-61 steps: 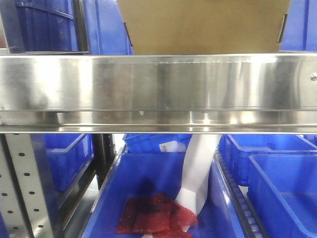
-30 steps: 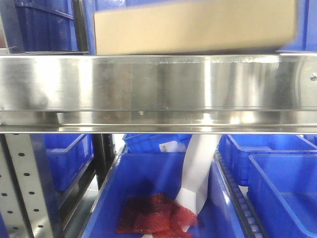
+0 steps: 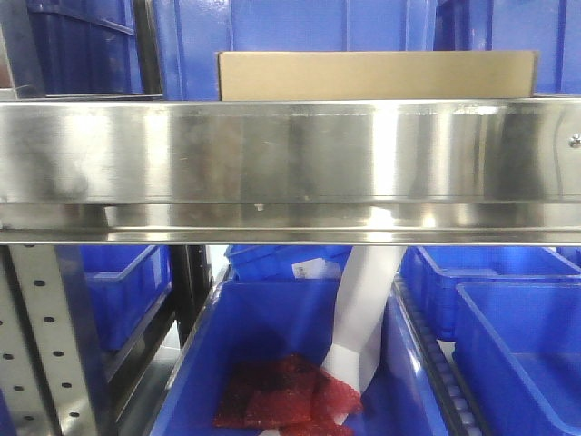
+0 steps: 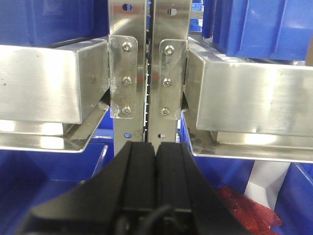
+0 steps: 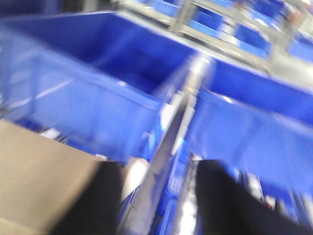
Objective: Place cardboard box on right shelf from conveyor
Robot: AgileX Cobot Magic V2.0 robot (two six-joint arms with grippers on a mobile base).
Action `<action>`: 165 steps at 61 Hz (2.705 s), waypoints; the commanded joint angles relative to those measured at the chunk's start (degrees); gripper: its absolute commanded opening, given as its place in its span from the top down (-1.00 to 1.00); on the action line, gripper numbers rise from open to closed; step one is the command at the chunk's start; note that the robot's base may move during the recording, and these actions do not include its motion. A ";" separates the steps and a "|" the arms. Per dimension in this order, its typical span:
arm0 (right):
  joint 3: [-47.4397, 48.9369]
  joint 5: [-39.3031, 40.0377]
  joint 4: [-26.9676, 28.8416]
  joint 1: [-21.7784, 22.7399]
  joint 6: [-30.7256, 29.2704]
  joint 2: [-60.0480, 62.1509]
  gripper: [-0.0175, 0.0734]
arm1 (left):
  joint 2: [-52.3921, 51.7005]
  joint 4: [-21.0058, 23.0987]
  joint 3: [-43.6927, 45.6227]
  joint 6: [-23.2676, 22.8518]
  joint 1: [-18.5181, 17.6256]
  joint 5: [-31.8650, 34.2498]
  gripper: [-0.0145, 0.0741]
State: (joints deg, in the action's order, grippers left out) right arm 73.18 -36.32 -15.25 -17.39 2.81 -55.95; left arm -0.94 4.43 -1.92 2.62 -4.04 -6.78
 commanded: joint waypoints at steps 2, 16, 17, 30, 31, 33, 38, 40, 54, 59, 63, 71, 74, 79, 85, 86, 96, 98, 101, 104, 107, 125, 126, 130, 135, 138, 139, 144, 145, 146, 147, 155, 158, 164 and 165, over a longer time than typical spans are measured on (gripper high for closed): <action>-0.87 4.09 -1.18 3.03 3.63 3.36 0.45 | -0.31 0.34 -0.35 0.01 -0.15 4.88 0.94; -10.94 6.87 -1.18 5.58 11.63 11.15 0.60 | -0.31 0.34 -0.35 0.01 -0.15 4.88 0.94; -12.02 7.21 -1.18 5.58 12.31 11.75 0.60 | -0.31 0.34 -0.35 0.01 -0.15 4.88 0.94; -24.12 13.74 -1.80 5.58 17.66 22.25 0.60 | -0.31 0.34 -0.35 0.01 -0.15 4.88 0.94; -24.97 14.13 -2.06 5.58 17.66 23.43 0.60 | -0.31 0.34 -0.35 0.01 -0.15 4.88 0.94; -27.04 15.01 -2.77 5.58 17.66 25.44 0.60 | -0.31 0.34 -0.35 0.01 -0.15 4.88 0.94; -32.18 16.39 -3.89 5.58 17.66 30.64 0.60 | -0.31 0.34 -0.35 0.01 -0.15 4.88 0.94; -34.07 16.74 -3.97 5.58 17.66 32.91 0.60 | -0.31 0.34 -0.35 0.01 -0.15 4.88 0.94; -44.39 16.37 -3.97 5.58 17.66 47.75 0.60 | -0.31 0.34 -0.35 0.01 -0.15 4.88 0.94; -46.57 15.85 -3.97 5.58 17.66 51.74 0.60 | -0.31 0.34 -0.35 0.01 -0.15 4.88 0.94; -47.70 15.48 -3.97 5.58 17.66 53.98 0.60 | -0.31 0.34 -0.35 0.01 -0.15 4.88 0.93; -48.54 15.05 -3.97 5.58 17.66 56.23 0.60 | -0.31 0.34 -0.35 0.01 -0.15 4.88 0.94; -48.54 15.01 -3.97 5.58 17.66 56.17 0.60 | -0.31 0.34 -0.35 0.01 -0.15 4.88 0.94; -48.54 15.01 -3.97 5.58 17.66 56.17 0.60 | -0.31 0.34 -0.35 0.01 -0.15 4.88 0.93; -48.54 15.01 -3.97 5.58 17.66 56.17 0.60 | -0.31 0.34 -0.35 0.01 -0.15 4.88 0.94; -48.54 15.01 -3.97 5.58 17.66 56.17 0.60 | -0.31 0.34 -0.35 0.01 -0.15 4.88 0.94; -48.87 15.25 -4.29 5.58 17.66 56.16 0.60 | -0.31 0.34 -0.35 0.01 -0.15 4.88 0.94; -49.19 15.43 -4.79 5.58 17.66 56.16 0.60 | -0.31 0.34 -0.35 0.01 -0.15 4.88 0.94; -50.11 16.42 -6.06 5.72 17.54 56.16 0.60 | -0.31 0.34 -0.35 0.01 -0.15 4.88 0.93; -51.31 17.02 -6.11 6.09 17.54 56.16 0.60 | -0.31 0.34 -0.35 0.01 -0.15 4.88 0.94; -52.26 16.95 -4.88 6.53 17.19 56.16 0.60 | -0.31 0.34 -0.35 0.01 -0.15 4.88 0.94; -61.70 25.57 12.12 13.74 5.44 56.16 0.60 | -0.31 0.34 -0.35 0.01 -0.15 4.88 0.93; -62.15 26.57 12.76 14.48 4.71 56.16 0.60 | -0.31 0.34 -0.35 0.01 -0.15 4.88 0.94; -64.10 31.39 15.25 16.93 1.62 56.16 0.60 | -0.31 0.34 -0.35 0.01 -0.15 4.88 0.94; -66.07 33.35 16.80 19.19 0.94 56.16 0.60 | -0.31 0.34 -0.35 0.01 -0.15 4.88 0.94; -67.04 33.54 17.88 19.93 0.94 56.16 0.60 | -0.31 0.34 -0.35 0.01 -0.15 4.88 0.94; -67.33 33.69 18.06 19.99 0.94 56.22 0.60 | -0.31 0.34 -0.35 0.01 -0.15 4.88 0.94; -69.36 35.20 18.20 19.99 0.94 57.31 0.60 | -0.31 0.34 -0.35 0.01 -0.15 4.88 0.93; -69.74 35.47 18.20 19.99 0.94 57.73 0.60 | -0.31 0.34 -0.35 0.01 -0.15 4.88 0.94; -70.16 35.81 18.20 19.99 0.94 57.73 0.60 | -0.31 0.34 -0.35 0.01 -0.15 4.88 0.93; -70.68 36.32 18.20 19.99 0.94 57.67 0.60 | -0.31 0.34 -0.35 0.01 -0.15 4.88 0.94; -73.98 39.59 18.20 19.99 0.94 57.60 0.60 | -0.31 0.34 -0.35 0.01 -0.15 4.88 0.94; -74.76 40.38 18.14 19.99 0.94 57.60 0.60 | -0.31 0.34 -0.35 0.01 -0.15 4.88 0.93; -74.62 40.38 18.00 19.99 0.94 57.60 0.60 | -0.31 0.34 -0.35 0.01 -0.15 4.88 0.94; -74.62 40.37 17.94 19.99 0.94 57.60 0.60 | -0.31 0.34 -0.35 0.01 -0.15 4.88 0.94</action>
State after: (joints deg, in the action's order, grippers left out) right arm -1.69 -2.11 2.84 2.17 4.38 0.93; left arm -0.94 4.43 -1.92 2.62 -4.04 -6.78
